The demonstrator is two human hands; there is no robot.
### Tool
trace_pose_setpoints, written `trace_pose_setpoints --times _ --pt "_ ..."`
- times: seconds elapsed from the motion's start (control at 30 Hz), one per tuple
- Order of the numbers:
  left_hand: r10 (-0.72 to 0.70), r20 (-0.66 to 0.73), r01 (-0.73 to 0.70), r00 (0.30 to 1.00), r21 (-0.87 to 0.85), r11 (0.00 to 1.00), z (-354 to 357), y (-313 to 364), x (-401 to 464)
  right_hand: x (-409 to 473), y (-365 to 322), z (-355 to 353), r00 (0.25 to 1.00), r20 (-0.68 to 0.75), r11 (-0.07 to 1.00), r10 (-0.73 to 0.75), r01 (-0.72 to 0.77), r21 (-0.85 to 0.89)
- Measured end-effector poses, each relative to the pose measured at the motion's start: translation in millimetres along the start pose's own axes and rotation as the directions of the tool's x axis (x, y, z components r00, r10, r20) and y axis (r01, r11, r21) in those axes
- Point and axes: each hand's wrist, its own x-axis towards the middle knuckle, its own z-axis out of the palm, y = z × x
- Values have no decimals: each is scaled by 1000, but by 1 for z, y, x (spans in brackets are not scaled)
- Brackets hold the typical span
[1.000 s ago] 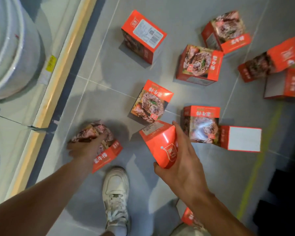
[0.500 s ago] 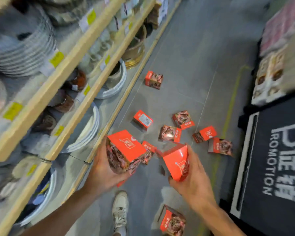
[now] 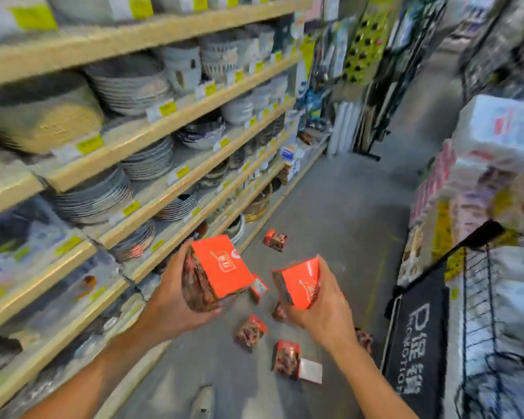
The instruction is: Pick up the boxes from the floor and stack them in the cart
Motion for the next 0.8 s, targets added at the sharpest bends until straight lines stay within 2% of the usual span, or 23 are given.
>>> trace_pose_setpoints --times 0.07,0.17,0.37,0.57,0.8 --pt "-1 -74 1 997 0 1000 -19 24 -19 -11 -22 -14 999 12 999 -50 50 4" --pt "25 -99 -31 995 -65 997 -50 44 -50 -30 -56 -23 993 30 993 -115 114 25" --pt "84 -223 -81 971 23 996 -106 83 -119 -65 -114 -27 962 71 959 -263 253 130" --pt "11 -324 3 946 43 999 -164 74 -182 -99 -182 -17 901 146 909 -408 388 152" --pt "-32 -426 46 904 25 999 -238 31 -259 -151 -260 41 838 218 866 -500 480 142"
